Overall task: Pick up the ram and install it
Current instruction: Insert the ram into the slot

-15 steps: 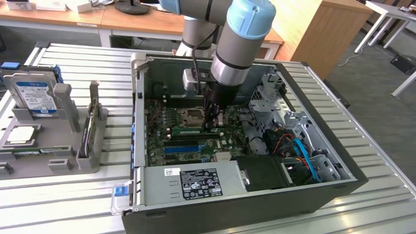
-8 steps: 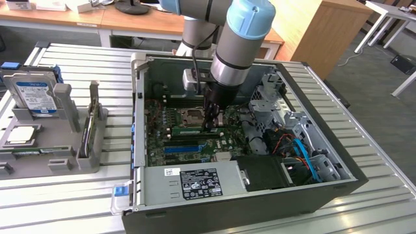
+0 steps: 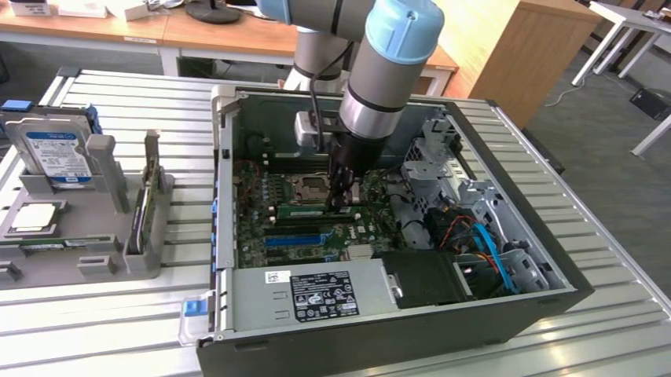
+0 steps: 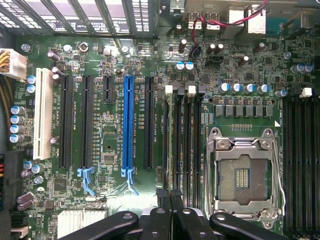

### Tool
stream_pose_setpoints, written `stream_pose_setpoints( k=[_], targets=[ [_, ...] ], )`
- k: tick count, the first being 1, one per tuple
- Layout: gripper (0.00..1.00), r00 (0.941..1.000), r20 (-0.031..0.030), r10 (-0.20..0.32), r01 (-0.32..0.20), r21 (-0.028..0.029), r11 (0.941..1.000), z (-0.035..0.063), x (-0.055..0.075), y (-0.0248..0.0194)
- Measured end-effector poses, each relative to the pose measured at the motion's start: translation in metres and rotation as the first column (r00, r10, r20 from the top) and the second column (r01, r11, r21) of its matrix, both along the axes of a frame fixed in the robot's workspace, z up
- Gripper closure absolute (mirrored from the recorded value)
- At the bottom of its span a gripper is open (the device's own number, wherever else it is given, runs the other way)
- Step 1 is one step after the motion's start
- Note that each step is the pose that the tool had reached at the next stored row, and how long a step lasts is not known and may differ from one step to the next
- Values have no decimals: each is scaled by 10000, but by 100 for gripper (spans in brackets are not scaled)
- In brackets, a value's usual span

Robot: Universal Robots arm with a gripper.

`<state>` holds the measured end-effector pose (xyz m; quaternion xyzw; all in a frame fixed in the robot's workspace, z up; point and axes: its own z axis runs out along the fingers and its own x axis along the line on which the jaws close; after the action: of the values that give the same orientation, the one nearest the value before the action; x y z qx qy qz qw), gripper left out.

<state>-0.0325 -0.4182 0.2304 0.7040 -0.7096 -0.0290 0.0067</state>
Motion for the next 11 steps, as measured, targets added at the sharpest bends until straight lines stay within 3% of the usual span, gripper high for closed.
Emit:
stream_pose_setpoints(
  k=[11],
  targets=[
    [88, 10000, 2, -2, 2, 3, 10000, -3, 0, -2]
  ],
)
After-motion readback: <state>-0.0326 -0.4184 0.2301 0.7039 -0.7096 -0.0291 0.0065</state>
